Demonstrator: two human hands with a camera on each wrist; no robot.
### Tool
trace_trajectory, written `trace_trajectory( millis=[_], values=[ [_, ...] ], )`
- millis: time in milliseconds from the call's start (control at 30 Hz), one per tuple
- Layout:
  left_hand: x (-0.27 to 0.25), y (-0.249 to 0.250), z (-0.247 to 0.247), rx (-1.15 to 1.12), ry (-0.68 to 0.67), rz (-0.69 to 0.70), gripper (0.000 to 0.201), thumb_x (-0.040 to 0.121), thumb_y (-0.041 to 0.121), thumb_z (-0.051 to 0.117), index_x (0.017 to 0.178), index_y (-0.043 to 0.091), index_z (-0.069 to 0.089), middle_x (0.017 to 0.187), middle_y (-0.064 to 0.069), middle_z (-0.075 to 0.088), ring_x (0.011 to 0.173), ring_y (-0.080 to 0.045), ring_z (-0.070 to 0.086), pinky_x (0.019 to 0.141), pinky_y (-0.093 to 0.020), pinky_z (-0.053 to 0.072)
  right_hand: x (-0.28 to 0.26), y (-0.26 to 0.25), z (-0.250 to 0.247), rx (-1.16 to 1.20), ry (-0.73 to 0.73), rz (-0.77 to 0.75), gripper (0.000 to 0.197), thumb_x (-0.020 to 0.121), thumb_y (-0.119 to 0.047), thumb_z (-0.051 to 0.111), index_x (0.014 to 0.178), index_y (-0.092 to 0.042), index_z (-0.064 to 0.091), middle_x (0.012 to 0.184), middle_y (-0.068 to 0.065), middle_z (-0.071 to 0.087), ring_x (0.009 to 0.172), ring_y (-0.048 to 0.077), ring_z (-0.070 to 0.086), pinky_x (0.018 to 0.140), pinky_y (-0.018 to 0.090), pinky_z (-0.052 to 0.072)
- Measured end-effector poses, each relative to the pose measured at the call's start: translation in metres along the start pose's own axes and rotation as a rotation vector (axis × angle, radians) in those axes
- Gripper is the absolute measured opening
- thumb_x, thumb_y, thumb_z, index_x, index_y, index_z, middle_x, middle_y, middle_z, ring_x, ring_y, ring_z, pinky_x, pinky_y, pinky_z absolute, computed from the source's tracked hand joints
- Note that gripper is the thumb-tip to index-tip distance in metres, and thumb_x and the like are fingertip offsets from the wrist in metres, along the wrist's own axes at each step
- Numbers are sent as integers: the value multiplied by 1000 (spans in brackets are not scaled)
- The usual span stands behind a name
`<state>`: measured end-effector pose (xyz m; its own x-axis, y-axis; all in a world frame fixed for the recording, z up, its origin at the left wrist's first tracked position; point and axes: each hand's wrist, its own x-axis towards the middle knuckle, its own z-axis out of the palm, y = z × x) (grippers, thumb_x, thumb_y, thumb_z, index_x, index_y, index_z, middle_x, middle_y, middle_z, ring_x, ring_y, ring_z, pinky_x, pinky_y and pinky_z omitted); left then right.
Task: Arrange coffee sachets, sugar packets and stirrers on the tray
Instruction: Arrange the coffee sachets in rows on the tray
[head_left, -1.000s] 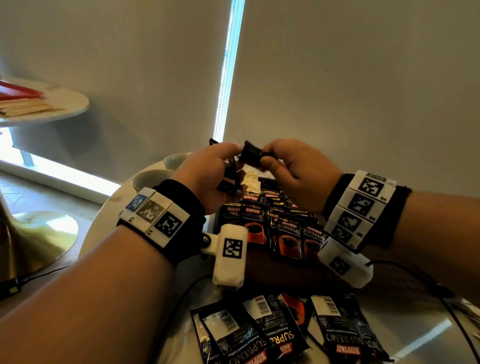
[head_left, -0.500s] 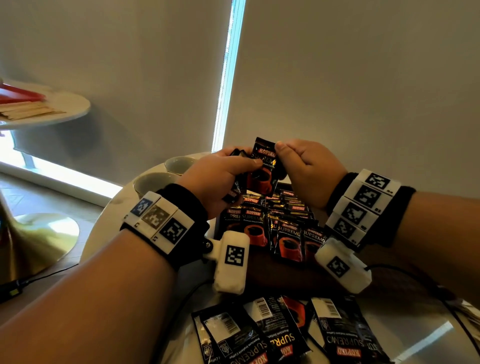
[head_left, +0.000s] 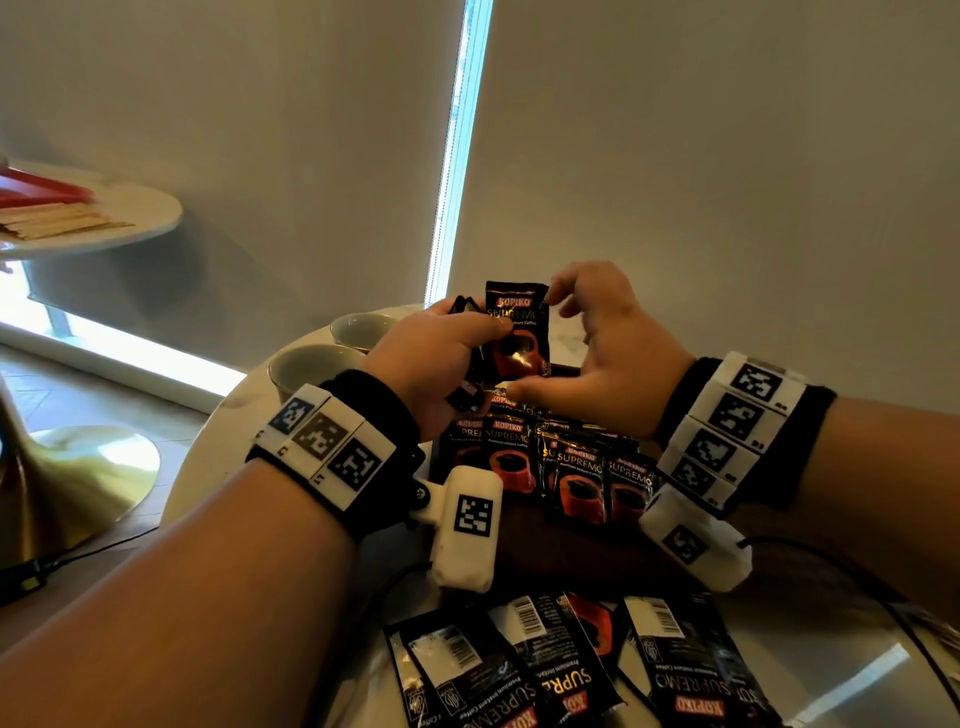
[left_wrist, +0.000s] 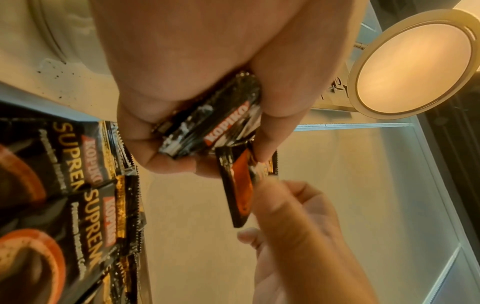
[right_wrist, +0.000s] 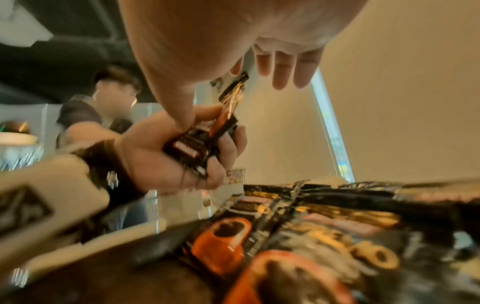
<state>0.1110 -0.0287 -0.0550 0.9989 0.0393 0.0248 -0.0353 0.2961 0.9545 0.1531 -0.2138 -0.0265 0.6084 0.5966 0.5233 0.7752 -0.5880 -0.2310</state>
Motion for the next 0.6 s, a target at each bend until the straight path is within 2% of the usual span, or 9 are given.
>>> trace_trajectory(
  millis=[67,133,200,233,300,367,400,500,600],
  values=[
    [2,-2,0,-2,-18,-22,29,97,16,62,126,10,60,103,-17,74,87,-31,72,61,-38,52,-1,-1,-1,-63,-64,-31,76,58,-66,76,114,-23,48,128,-10,34,118,11,40,96,25,41],
    [4,-4,-1,-6,-34,-37,34,96,16,63,130,10,59,108,-20,72,91,-35,72,57,-38,53,-1,-4,-2,-69,-117,-2,71,57,-62,78,111,-25,50,134,-11,31,128,14,35,102,30,38],
    [5,-5,-2,-2,-36,-48,35,95,15,63,130,12,59,112,-22,70,94,-37,70,54,-37,51,0,-4,-1,-84,-130,-13,63,61,-54,79,109,-26,50,141,-5,36,132,18,36,105,34,38],
    [6,-6,-3,2,-38,-53,34,95,15,63,129,12,60,111,-21,70,94,-36,70,54,-37,51,0,-3,0,-93,-126,-31,58,64,-50,79,108,-25,50,140,-2,41,130,19,39,105,36,40],
    [8,-7,-4,12,-52,-68,33,96,14,62,129,13,60,108,-20,72,89,-34,70,60,-38,52,2,-1,1,-104,-124,-60,49,67,-47,75,104,-25,52,120,-5,51,113,17,47,96,36,47],
    [7,-7,-4,31,-67,-90,33,96,16,62,129,13,61,106,-18,73,85,-31,71,65,-38,52,3,-2,1,-110,-126,-53,44,66,-53,67,99,-28,51,99,-14,49,94,12,47,82,30,45],
    [5,-7,-4,38,-74,-100,35,96,20,62,130,12,61,105,-17,72,85,-30,69,65,-37,51,3,-2,1,-102,-121,-39,44,65,-54,65,98,-29,51,96,-16,47,90,11,46,79,27,44],
    [4,-2,-3,5,-47,-85,39,96,32,63,128,12,60,103,-11,67,84,-25,62,70,-36,48,2,-4,-3,-48,-109,29,44,69,-43,75,102,-24,53,99,-13,49,90,11,49,79,26,47],
    [-2,14,-6,-178,10,25,18,99,29,56,110,15,62,88,-2,60,65,-13,53,55,-29,43,2,-6,-8,-9,-240,153,47,71,-35,83,106,-25,54,100,-9,57,88,11,58,77,33,58]
  ],
)
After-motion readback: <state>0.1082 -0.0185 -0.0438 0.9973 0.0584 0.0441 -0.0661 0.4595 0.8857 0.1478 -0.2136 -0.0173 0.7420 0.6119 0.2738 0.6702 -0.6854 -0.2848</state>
